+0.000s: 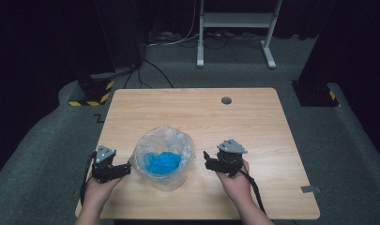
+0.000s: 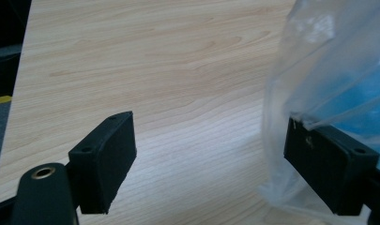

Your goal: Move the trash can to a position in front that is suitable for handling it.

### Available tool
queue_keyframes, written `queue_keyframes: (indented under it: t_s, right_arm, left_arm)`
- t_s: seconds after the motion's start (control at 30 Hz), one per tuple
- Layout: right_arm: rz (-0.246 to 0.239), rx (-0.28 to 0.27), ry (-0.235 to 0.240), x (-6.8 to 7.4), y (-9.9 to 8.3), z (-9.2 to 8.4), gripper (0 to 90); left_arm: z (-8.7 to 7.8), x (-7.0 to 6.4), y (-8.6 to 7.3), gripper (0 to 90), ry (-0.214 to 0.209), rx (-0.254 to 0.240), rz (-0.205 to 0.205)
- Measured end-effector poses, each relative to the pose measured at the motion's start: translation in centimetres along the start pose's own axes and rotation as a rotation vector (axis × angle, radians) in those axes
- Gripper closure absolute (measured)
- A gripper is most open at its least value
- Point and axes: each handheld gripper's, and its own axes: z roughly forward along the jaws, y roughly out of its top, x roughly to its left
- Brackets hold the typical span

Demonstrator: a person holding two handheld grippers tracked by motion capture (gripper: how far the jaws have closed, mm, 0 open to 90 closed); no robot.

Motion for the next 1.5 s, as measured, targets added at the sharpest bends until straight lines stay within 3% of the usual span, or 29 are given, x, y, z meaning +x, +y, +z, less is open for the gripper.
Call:
queue_keyframes:
  t_s: [0.2, 0.4, 0.57, 0.83, 1.03, 1.17, 1.27, 1.3, 1.33, 1.37, 1.4, 1.43, 1.5]
  right_arm:
    - [0.018, -0.021, -0.019, 1.3, 0.5, 1.8, 13.9]
    - [0.006, -0.022, 0.004, 2.2, 0.7, 2.4, 14.2]
    - [0.014, -0.015, 0.048, 3.1, 0.7, 2.6, 14.2]
    - [-0.015, -0.011, 0.03, 3.2, 0.4, 2.2, 16.5]
    - [-0.047, 0.003, 0.002, 2.2, 0.2, 1.4, 16.5]
    - [-0.037, 0.008, -0.01, 1.5, 0.0, 1.0, 16.5]
    - [-0.034, 0.018, -0.024, 0.5, -0.3, 0.5, 16.1]
    - [-0.031, 0.027, -0.039, -0.4, -0.5, 0.0, 16.2]
    - [-0.031, 0.027, -0.039, -0.4, -0.5, 0.0, 16.2]
    - [-0.02, 0.037, -0.057, -1.4, -0.7, -0.6, 16.2]
    - [-0.02, 0.037, -0.057, -1.4, -0.7, -0.6, 16.2]
    - [-0.014, 0.043, -0.078, -2.5, -0.9, -1.2, 16.3]
    - [-0.011, 0.045, -0.089, -3.0, -1.1, -1.5, 16.3]
  left_arm:
    - [0.3, -1.0, 0.3, 17.3, -0.012, 0.012, 0.038]
    - [0.6, -1.7, 0.3, 18.2, -0.011, 0.025, 0.079]
    - [0.8, -2.0, 0.3, 20.0, -0.041, 0.02, 0.07]
    - [1.0, -2.6, 0.4, 22.8, -0.057, 0.017, 0.065]
    - [1.7, -3.6, 0.7, 23.2, -0.067, 0.019, 0.079]
    - [2.4, -4.8, 1.1, 23.2, -0.088, 0.026, 0.09]
    - [3.1, -5.9, 1.6, 25.4, -0.082, 0.035, 0.082]
    - [3.8, -7.3, 2.2, 25.4, -0.06, 0.037, 0.109]
    - [3.8, -7.3, 2.2, 25.4, -0.06, 0.037, 0.109]
    - [4.4, -8.3, 2.6, 25.4, -0.057, 0.037, 0.116]
    - [4.4, -8.3, 2.6, 25.4, -0.057, 0.037, 0.116]
    - [5.2, -9.6, 3.1, 25.4, -0.067, 0.04, 0.127]
    - [5.5, -10.1, 3.2, 25.4, -0.075, 0.042, 0.135]
